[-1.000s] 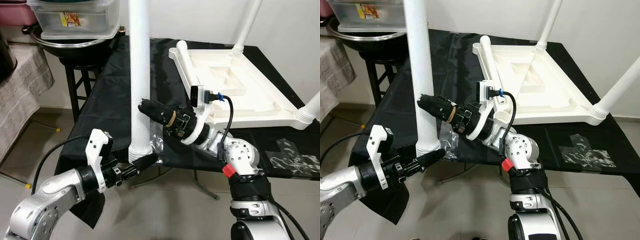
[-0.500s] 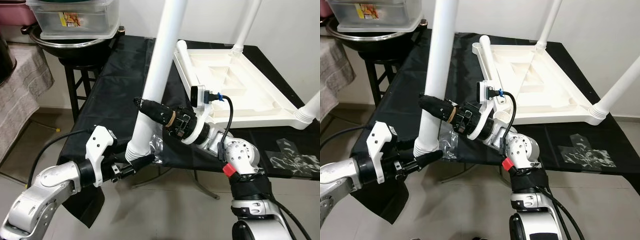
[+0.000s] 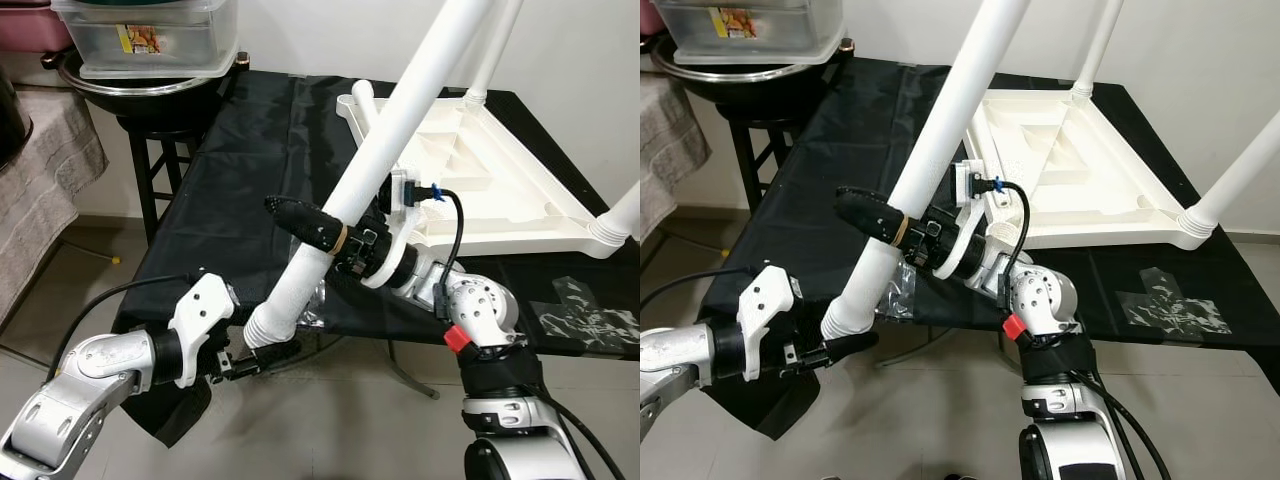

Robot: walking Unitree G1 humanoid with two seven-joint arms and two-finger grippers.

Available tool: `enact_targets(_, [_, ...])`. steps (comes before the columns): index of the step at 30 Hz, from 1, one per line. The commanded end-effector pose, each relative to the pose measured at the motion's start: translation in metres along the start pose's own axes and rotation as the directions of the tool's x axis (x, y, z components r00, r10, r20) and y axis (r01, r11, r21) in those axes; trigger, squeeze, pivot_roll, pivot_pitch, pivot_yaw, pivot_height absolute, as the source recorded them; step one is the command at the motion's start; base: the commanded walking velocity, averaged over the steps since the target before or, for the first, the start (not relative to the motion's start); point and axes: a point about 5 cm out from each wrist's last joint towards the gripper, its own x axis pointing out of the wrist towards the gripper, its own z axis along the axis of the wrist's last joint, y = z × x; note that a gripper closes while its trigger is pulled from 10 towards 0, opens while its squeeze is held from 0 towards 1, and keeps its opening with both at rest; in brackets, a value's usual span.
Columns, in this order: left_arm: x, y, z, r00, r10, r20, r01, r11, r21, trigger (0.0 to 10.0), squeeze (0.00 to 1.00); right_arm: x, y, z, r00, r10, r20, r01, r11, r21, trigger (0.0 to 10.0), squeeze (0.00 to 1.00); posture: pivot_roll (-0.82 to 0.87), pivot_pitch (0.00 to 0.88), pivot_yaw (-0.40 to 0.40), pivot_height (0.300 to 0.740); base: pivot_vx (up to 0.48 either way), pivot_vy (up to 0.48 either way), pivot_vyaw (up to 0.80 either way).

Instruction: Building children table

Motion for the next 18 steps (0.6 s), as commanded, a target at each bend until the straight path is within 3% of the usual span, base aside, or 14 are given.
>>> enact_targets(1, [-0.001,-0.001,-0.001,0.999,-0.035,-0.014,0.036,0.999,0.025,10.0,0.00,0.000,0.000,0.001,1.000,0.001,-0.006,-0.001,1.000,-0.010,10.0,0.00,0.09,0.118,-0.076,0.740,0.000,0.000,0.00])
enact_targets(11, [-0.002,0.001,-0.003,0.998,-0.046,-0.034,0.047,0.998,0.048,10.0,0.00,0.001,0.000,-0.001,1.000,0.004,-0.018,-0.004,1.000,-0.012,10.0,0.00,0.09,0.112,-0.075,0.740,0.000,0.000,0.00])
enact_targets(18, [-0.003,0.006,-0.003,0.998,-0.050,-0.040,0.052,0.998,0.037,10.0,0.00,0.001,-0.002,-0.014,0.995,-0.009,-0.100,0.004,0.999,-0.049,10.0,0.00,0.09,0.105,-0.070,0.740,0.000,0.000,0.00])
